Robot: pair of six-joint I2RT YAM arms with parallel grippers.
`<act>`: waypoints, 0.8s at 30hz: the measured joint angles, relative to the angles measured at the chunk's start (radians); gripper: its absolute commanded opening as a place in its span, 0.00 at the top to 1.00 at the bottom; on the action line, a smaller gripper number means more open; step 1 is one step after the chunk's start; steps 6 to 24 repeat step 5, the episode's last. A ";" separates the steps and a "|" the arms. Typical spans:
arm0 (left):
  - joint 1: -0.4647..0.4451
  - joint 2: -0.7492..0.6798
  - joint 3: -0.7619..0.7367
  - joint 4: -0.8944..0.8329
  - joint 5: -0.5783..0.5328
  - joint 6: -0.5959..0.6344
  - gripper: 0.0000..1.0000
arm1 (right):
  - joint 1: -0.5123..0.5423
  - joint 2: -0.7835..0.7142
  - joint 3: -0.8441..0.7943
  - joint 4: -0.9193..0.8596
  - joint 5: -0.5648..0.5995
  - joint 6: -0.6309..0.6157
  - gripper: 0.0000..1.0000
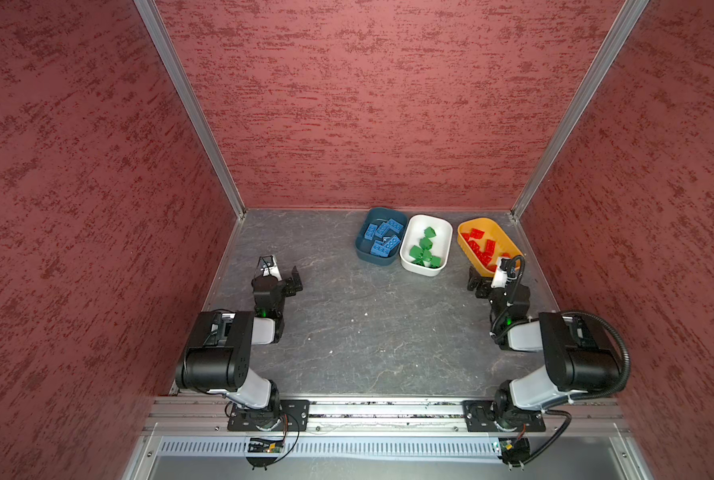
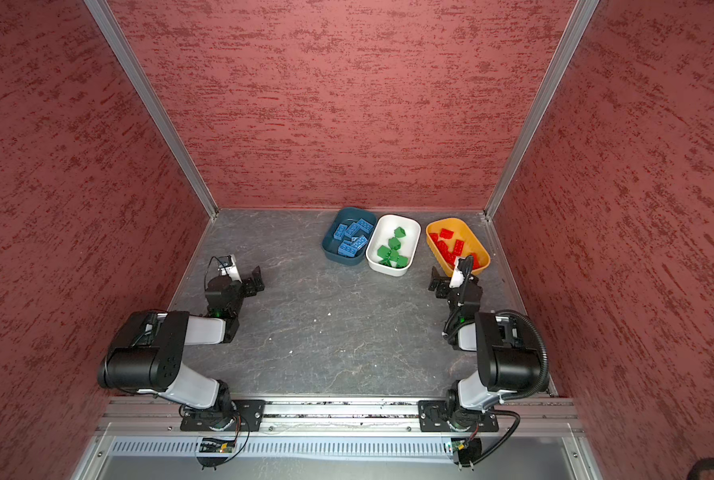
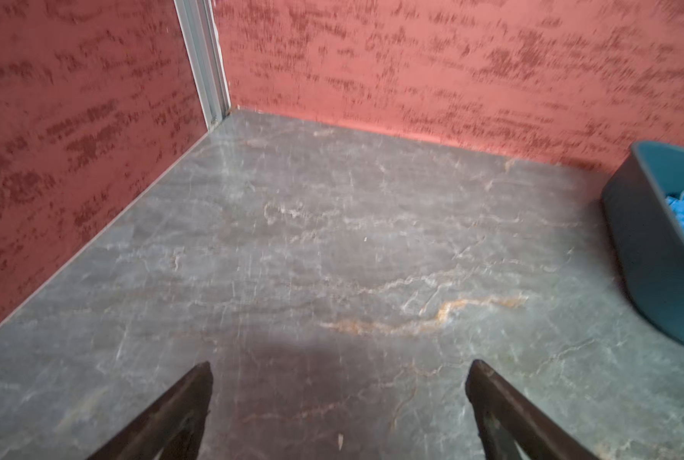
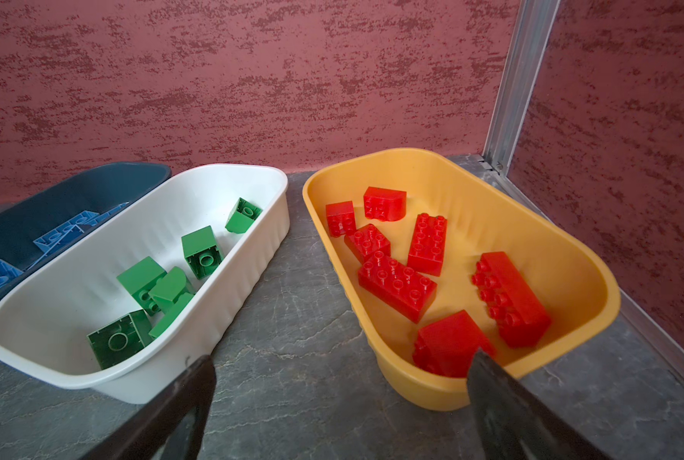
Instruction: Sort the legos into containers by color
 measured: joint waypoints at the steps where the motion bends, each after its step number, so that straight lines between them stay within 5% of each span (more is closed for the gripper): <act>1: 0.000 0.000 0.000 0.006 0.002 0.000 0.01 | 0.000 0.000 0.000 0.000 0.000 0.000 0.01; 24: 0.000 0.000 0.001 0.013 0.004 0.000 0.01 | 0.004 0.000 0.000 0.000 0.002 0.000 0.01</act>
